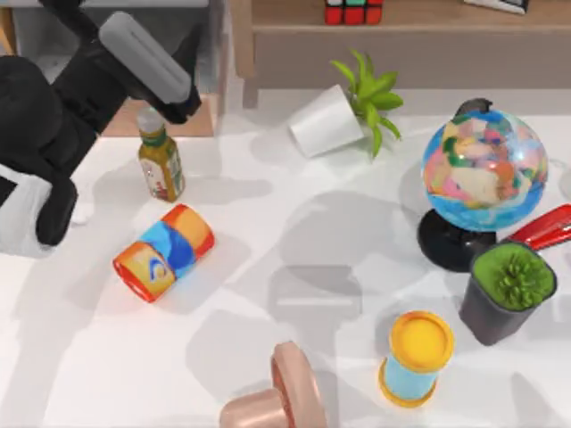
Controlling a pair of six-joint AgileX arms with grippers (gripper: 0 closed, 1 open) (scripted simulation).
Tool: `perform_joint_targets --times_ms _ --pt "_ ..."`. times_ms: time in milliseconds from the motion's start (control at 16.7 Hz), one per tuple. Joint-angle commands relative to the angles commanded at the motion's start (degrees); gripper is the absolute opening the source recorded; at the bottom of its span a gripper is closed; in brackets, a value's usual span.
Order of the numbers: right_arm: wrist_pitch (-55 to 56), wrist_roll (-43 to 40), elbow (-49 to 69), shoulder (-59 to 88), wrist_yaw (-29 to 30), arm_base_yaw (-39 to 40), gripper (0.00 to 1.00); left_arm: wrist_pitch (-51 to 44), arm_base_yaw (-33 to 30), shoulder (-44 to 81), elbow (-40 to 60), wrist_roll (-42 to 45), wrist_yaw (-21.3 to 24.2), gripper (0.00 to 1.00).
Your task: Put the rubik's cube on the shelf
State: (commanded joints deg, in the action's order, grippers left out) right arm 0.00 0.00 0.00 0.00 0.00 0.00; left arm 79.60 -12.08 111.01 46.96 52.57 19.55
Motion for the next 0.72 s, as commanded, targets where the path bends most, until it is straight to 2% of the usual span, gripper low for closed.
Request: perform_joint_targets --times_ms 360,540,720 --pt "0.0 0.0 0.0 0.0 0.0 0.0 1.0 4.6 23.9 -1.3 -19.1 18.3 15.8 1.0" --pt "0.0 0.0 0.0 0.0 0.0 0.0 1.0 6.0 35.6 0.2 -24.1 26.5 20.8 1.0" --pt "0.0 0.0 0.0 0.0 0.0 0.0 1.0 7.4 45.4 1.8 -24.7 33.2 23.3 1.0"
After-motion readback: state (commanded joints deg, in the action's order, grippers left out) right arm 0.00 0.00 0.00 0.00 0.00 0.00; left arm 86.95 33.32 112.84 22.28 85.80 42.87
